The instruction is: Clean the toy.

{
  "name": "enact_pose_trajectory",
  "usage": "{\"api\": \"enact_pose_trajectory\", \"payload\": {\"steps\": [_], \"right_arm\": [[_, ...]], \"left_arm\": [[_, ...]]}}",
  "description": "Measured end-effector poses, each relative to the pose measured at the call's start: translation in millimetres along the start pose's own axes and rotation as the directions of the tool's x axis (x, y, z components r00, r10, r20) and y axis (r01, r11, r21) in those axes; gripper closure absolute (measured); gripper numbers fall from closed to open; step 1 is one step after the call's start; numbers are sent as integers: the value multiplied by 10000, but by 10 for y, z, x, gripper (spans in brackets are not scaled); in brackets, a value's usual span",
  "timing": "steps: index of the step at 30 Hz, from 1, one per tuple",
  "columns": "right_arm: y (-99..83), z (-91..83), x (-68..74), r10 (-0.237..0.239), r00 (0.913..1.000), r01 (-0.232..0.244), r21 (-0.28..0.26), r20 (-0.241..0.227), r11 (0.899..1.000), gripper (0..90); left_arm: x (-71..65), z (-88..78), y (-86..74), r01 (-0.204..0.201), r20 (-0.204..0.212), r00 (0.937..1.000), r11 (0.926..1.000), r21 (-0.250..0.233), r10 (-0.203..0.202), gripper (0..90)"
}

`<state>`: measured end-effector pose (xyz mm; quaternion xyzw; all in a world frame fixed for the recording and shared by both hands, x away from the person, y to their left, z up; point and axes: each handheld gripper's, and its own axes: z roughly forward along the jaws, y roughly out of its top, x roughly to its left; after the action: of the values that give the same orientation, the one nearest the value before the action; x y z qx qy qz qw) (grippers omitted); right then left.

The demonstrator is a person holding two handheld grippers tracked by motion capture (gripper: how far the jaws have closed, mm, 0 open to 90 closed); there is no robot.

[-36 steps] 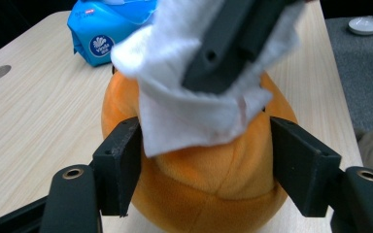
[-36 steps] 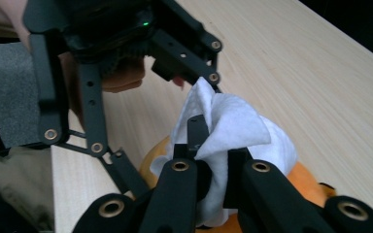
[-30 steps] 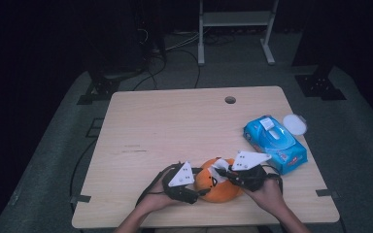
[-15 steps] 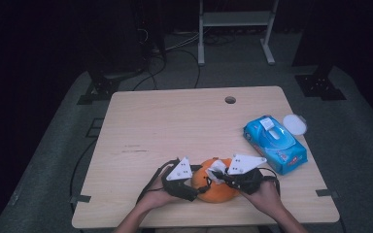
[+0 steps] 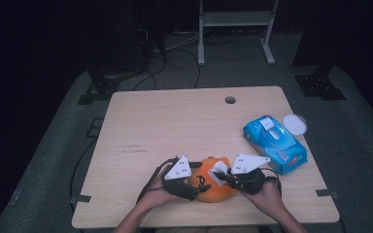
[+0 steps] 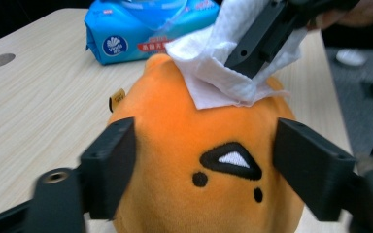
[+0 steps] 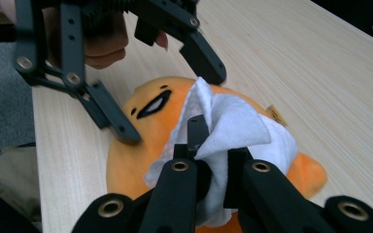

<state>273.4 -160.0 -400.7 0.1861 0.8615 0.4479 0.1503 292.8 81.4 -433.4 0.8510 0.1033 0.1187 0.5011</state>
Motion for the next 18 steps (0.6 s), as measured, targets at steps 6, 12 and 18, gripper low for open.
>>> {"api": "enact_pose_trajectory", "payload": {"steps": [6,12,18], "right_arm": [[-52,-53,-101,115,9998,-117,101,131,9999,865],[-159,-96,-194,657,9977,-658,92,172,9978,865],[-58,-35,-95,390,9992,-390,-110,11,9992,865]], "left_arm": [[81,-19,-85,439,7,9990,9989,143,-439,326],[130,-41,-105,640,110,9979,9979,103,-641,275],[61,-31,3,299,99,9995,9993,-246,-297,254]]}}
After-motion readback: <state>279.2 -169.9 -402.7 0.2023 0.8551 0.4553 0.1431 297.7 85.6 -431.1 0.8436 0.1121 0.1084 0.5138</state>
